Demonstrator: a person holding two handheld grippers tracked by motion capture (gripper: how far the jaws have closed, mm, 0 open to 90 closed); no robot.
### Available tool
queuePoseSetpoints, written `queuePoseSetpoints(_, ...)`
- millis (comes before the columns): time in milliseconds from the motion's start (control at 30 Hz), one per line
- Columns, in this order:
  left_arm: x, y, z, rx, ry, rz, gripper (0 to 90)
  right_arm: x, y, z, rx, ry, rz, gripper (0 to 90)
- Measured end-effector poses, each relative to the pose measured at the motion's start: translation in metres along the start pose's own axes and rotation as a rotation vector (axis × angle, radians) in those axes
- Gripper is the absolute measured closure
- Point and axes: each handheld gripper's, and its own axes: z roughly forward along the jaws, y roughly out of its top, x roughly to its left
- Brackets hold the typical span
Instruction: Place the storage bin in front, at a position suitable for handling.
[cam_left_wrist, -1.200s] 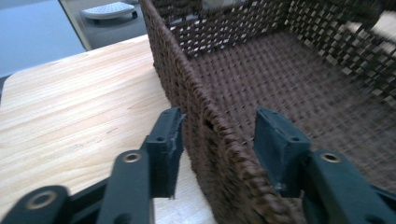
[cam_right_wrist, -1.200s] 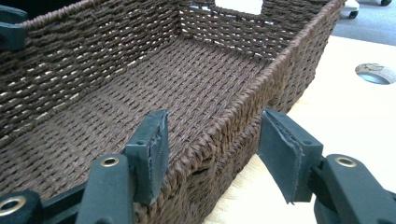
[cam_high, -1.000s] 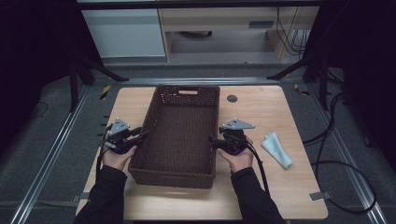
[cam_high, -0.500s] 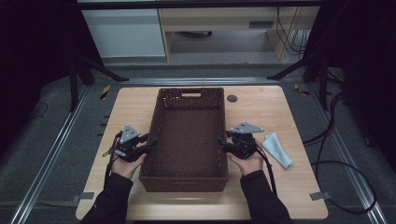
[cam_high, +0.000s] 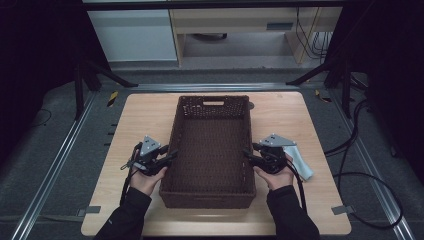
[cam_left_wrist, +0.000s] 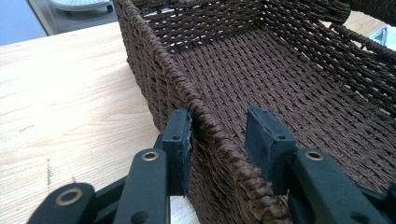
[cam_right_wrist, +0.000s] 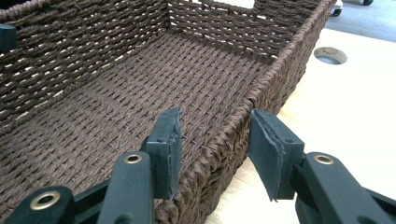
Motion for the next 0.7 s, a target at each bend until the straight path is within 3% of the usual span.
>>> queuePoseSetpoints(133, -0.002, 0.001, 0.0, 0.009, 0.014, 0.022, 60.7, -0.003, 0.003, -0.005, -0.032, 0.005, 0.007, 49.1)
queuePoseSetpoints(367, -0.001, 0.001, 0.0, 0.009, 0.009, 0.018, 60.3, -0.014, 0.009, -0.022, -0.094, -0.004, 0.035, 45.0)
queuePoseSetpoints(567, -0.001, 0.0, 0.0, 0.009, 0.005, 0.022, 59.9, -0.035, 0.0, -0.037, -0.099, -0.076, 0.048, 39.9)
queuePoseSetpoints(700, -0.001, 0.0, 0.001, 0.008, 0.003, 0.017, 59.8, -0.052, -0.013, -0.046, -0.072, -0.121, 0.055, 38.4)
